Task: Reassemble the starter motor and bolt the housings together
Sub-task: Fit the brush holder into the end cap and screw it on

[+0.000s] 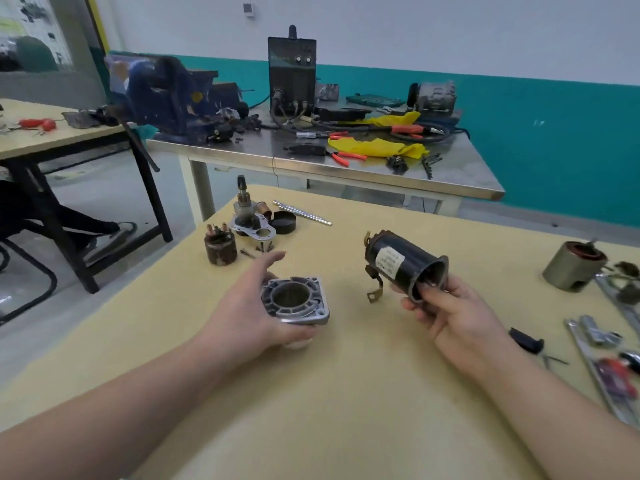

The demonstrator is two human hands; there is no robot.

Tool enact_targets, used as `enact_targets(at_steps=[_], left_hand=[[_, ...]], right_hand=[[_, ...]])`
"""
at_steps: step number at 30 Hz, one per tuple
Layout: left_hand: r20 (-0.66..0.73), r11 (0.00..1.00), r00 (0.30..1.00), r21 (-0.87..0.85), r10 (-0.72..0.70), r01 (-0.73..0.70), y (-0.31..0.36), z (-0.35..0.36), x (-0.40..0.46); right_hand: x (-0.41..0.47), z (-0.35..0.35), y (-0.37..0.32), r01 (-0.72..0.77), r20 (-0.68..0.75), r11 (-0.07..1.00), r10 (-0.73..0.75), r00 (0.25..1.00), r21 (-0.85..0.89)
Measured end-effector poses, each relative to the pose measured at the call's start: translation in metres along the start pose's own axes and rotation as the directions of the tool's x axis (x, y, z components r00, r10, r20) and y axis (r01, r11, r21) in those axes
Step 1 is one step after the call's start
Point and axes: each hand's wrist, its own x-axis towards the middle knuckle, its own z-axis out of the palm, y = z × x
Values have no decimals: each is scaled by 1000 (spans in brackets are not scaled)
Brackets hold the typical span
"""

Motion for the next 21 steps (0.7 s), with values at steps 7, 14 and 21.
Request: enact_targets(at_steps=[7, 14, 21], left_hand=[[-54, 932, 996, 359, 72, -48, 23, 54, 68], [154, 916, 962, 305, 224, -262, 70, 83, 97], [288, 559, 918, -824, 272, 93, 85, 101, 73]], right_hand=[[10, -21, -10, -80, 121, 970, 53, 991, 229], [5, -28, -12, -165, 209, 914, 91, 974, 370], [-4, -22, -8, -299, 367, 842, 132, 921, 449]])
